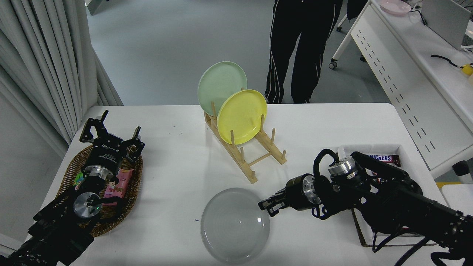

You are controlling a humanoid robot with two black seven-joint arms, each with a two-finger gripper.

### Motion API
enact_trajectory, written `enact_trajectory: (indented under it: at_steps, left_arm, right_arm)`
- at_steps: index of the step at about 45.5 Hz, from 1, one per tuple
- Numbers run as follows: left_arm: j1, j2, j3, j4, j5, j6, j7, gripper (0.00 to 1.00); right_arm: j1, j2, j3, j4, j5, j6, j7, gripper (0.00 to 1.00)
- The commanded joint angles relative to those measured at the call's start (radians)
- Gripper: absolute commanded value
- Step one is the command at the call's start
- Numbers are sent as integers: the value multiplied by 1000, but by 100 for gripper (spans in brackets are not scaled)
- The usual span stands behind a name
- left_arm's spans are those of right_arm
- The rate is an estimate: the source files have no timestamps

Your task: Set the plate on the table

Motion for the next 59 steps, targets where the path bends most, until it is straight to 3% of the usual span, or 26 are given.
enact_trajectory:
  at_steps: [1,59]
  left_arm:
    - [0,0,1,0,0,0,2,100]
    - [0,0,-1,0,0,0,0,100]
  right_arm:
    - [-8,7,0,-28,-9,0,0,0]
    - [-8,30,-6,-78,-33,0,-3,0]
